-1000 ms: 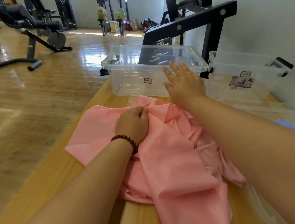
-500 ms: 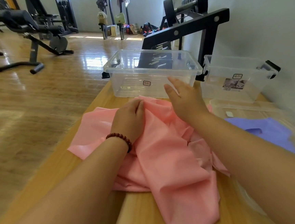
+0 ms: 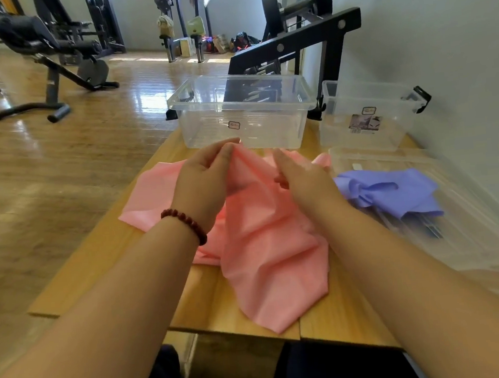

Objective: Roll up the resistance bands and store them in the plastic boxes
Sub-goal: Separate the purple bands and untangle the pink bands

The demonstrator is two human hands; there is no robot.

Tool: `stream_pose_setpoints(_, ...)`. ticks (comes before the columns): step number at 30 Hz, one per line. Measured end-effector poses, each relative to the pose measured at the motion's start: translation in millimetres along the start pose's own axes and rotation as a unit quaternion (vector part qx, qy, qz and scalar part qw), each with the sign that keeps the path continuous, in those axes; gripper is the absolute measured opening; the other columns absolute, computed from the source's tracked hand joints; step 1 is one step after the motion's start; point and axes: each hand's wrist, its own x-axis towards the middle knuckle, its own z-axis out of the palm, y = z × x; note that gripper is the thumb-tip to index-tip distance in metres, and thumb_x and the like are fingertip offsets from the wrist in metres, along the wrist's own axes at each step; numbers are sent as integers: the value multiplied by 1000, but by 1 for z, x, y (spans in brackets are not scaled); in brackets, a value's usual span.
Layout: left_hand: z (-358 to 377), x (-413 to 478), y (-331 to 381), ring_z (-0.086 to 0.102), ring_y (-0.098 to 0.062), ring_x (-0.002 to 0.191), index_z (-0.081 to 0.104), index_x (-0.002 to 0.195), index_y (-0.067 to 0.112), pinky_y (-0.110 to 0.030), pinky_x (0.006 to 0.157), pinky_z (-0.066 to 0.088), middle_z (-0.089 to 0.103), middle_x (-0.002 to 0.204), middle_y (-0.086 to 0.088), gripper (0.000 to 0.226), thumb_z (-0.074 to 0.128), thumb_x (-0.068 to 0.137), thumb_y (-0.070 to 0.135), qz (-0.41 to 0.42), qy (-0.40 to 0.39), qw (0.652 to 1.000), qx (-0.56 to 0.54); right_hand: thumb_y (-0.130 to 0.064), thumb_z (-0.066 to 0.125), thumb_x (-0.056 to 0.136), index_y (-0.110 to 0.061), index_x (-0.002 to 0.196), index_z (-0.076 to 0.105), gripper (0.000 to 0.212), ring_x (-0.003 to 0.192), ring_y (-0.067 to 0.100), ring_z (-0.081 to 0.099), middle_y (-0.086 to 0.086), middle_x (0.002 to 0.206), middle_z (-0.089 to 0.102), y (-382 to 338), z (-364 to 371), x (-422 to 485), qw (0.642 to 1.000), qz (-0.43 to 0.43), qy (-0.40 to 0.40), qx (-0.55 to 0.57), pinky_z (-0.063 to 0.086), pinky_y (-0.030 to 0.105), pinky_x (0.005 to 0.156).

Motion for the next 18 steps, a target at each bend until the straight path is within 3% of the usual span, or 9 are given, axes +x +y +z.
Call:
stream_pose_setpoints(2,4,-7,10,65,-23,110,75,94,33,-45,91,56,73,109,0,22,54,100,26,-9,-24,999,-32,-58,60,88,-21,69,58,41,86,23,60,-1,76,59,-4,2,-11,995,19,-45,82,48,41,88)
stream_pose_setpoints(3,5,-9,14,66,-25,109,75,94,33,-45,91,56,73,109,-2,23,54,100,26,-9,-35,998,-43,-48,67,87,-19,69,60,36,76,19,58,-2,70,60,-6,2,-14,988,11,-49,143,48,36,76)
stream_pose_setpoints(5,7,-12,19,67,-24,107,75,94,33,-45,91,55,73,108,-2,20,57,98,26,4,-40,998,-38,-19,71,89,-18,74,66,16,61,11,58,-5,64,65,-12,-2,-20,970,3,-12,243,49,27,62)
stream_pose_setpoints(7,5,-14,23,68,-19,105,74,100,31,-41,91,56,73,107,1,11,68,91,29,-1,-28,999,-21,-11,66,92,-19,81,68,14,65,11,60,-3,69,67,-18,-11,-22,959,16,40,278,53,29,63)
stream_pose_setpoints(9,1,-18,24,69,-19,101,72,107,22,-39,88,56,74,105,-2,37,82,74,37,-56,-62,996,-3,-14,63,95,-21,84,68,13,78,17,64,1,82,69,-23,-20,-20,952,13,72,297,59,38,75)
stream_pose_setpoints(11,1,-27,24,71,-21,89,75,95,15,-38,81,58,76,94,-8,46,88,60,41,-121,-119,985,24,-16,60,97,-22,87,66,14,81,15,66,-1,84,69,-28,-28,-20,950,3,89,301,60,37,78)
stream_pose_setpoints(13,5,-33,21,70,-23,77,74,80,11,-33,72,57,75,81,-10,27,83,65,33,-158,-143,977,14,-21,57,99,-26,87,64,15,77,8,62,-8,80,66,-33,-35,-19,957,-19,116,264,58,30,73)
stream_pose_setpoints(15,11,-36,22,68,-19,69,72,73,10,-27,63,56,73,74,-7,11,72,83,13,-163,-133,975,-67,-30,53,101,-28,90,63,15,86,10,63,-5,92,67,-32,-41,-18,952,-4,100,288,57,31,78)
stream_pose_setpoints(18,14,-34,23,67,-17,70,64,92,10,-28,60,57,71,81,-6,3,62,93,9,-156,-82,975,-134,-55,49,96,-24,109,63,36,94,22,68,7,104,71,-22,-42,-24,918,108,-45,380,58,40,82)
